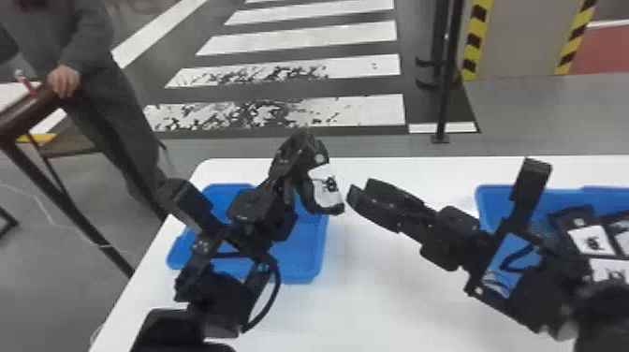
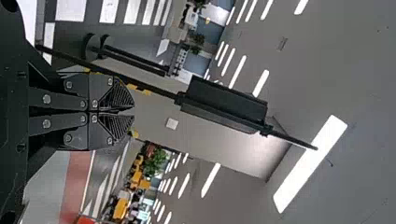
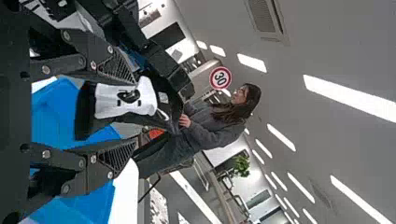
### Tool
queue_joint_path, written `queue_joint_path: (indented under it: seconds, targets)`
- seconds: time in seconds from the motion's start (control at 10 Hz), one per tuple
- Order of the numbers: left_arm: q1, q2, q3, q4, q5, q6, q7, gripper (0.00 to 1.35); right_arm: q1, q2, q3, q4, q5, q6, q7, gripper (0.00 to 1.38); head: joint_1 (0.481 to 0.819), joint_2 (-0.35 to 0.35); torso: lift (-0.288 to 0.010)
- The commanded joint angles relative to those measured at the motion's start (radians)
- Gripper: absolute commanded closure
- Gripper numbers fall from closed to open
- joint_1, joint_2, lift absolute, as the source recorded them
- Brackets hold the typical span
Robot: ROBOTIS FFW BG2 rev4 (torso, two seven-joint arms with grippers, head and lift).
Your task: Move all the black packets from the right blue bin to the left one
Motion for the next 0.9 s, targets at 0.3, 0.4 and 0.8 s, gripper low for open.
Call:
queue_joint_path:
  seconds: [0.3, 0.4, 0.8]
  targets:
    - [-0.152, 0.003, 0.129, 0.455, -0.228, -0.388, 0.104, 1.22, 0.028, -0.003, -0.044, 0.005, 0.015, 0.007, -0.004, 0.0, 0.667, 0.298, -0.14]
    - [-0.147, 0.006, 0.111, 0.524, -0.186, -0.418, 0.164, 1.15, 0.036, -0.003, -0.075, -0.008, 0.045, 0.036, -0.004, 0.0, 0.675, 0.324, -0.14]
    - [-0.091, 0.002, 0.061, 0.521, -0.154, -0.511, 0.142, 0.22, 0.085, 0.001, -0.269, -0.138, 0.276, 0.181, -0.044, 0.03, 0.695, 0.276, -0.14]
